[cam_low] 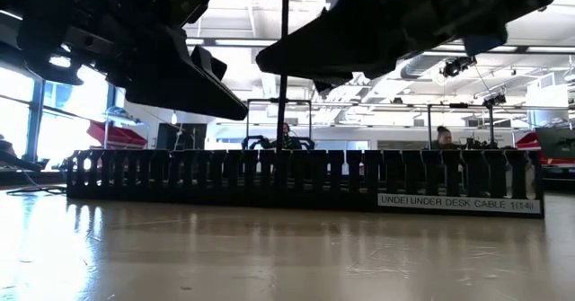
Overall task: Ziptie cables
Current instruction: Put the zip-tied cables into the cable duct
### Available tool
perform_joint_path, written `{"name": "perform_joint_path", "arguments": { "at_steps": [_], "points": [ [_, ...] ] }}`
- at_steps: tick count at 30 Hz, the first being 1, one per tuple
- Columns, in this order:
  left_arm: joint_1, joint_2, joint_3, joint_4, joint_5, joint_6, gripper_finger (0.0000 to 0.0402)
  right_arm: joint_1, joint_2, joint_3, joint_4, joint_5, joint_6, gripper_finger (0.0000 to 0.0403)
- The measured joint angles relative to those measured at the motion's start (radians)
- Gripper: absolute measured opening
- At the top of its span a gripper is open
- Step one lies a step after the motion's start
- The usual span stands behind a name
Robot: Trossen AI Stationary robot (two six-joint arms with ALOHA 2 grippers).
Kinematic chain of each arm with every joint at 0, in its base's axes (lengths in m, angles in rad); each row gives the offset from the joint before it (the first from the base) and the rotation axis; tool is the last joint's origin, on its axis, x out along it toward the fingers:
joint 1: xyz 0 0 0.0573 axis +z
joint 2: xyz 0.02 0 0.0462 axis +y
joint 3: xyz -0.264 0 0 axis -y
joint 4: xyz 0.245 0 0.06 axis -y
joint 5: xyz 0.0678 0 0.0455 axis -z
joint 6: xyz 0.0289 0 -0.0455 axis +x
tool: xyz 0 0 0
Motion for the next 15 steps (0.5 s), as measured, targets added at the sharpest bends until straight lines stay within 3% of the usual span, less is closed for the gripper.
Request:
{"name": "perform_joint_path", "arguments": {
  "at_steps": [6, 15],
  "points": [
    [0.000, 0.000, 0.000, -0.010, -0.027, -0.010, 0.0014, -0.036, 0.000, 0.035, -0.103, -0.120, -0.158, 0.0000],
    [0.021, 0.000, -0.001, -0.041, -0.049, -0.036, 0.0014, -0.066, 0.000, 0.213, -0.478, -0.133, -0.406, 0.0000]
  ]
}}
